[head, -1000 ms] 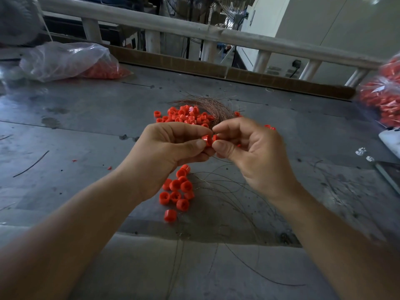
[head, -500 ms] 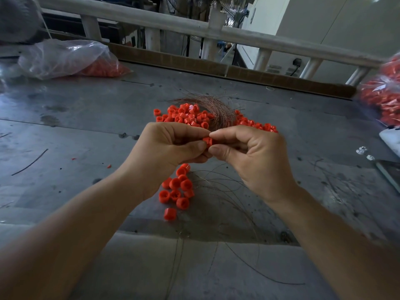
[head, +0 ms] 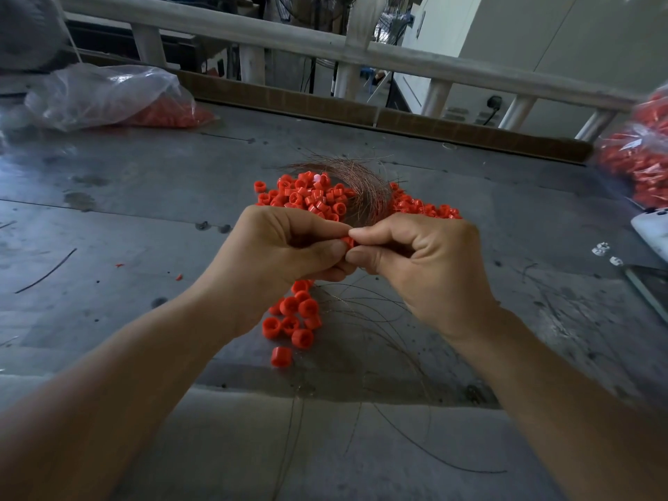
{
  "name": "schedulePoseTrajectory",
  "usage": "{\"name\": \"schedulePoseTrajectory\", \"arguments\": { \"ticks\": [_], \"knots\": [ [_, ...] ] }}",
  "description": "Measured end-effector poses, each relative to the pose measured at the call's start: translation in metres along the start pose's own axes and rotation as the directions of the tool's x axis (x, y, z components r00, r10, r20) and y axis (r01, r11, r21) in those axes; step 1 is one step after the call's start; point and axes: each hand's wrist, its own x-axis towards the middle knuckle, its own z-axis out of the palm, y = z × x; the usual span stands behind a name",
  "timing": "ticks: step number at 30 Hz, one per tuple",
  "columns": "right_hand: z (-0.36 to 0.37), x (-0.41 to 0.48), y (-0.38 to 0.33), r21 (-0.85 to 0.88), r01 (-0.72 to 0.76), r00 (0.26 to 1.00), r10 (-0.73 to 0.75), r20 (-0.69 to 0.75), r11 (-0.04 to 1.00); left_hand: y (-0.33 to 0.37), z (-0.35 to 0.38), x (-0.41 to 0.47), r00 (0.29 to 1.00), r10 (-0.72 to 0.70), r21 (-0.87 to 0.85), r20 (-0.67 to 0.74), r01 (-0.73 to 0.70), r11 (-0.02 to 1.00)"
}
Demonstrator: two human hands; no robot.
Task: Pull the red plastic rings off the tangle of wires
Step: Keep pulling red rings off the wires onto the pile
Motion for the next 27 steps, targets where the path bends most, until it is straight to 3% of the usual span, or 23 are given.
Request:
{"name": "schedulePoseTrajectory", "arguments": {
  "ticks": [3, 11, 19, 27],
  "knots": [
    [0.001, 0.0, 0.001, -0.093, 0.082, 0.997, -0.081, 0.016, 0.992, 0.0, 0.001, -0.001, 1.0, 0.03, 0.044, -0.003, -0.03, 0.999],
    [-0.001, 0.0, -0.001, -0.142, 0.148, 0.988, -0.142, 0.051, 0.979, 0.002, 0.0, -0.004, 0.999, 0.034, 0.101, 0.034, -0.037, 0.994],
    [-0.01, 0.004, -0.005, 0.066, 0.028, 0.99, -0.037, 0.136, 0.997, 0.005, -0.01, -0.001, 0.972, -0.118, -0.045, 0.204, 0.13, 0.991],
    [-0.016, 0.007, -0.006, 0.019, 0.016, 0.935, -0.022, 0.355, 1.0, 0.005, -0.013, -0.002, 0.949, -0.146, -0.071, 0.28, 0.172, 0.983]
  ]
}}
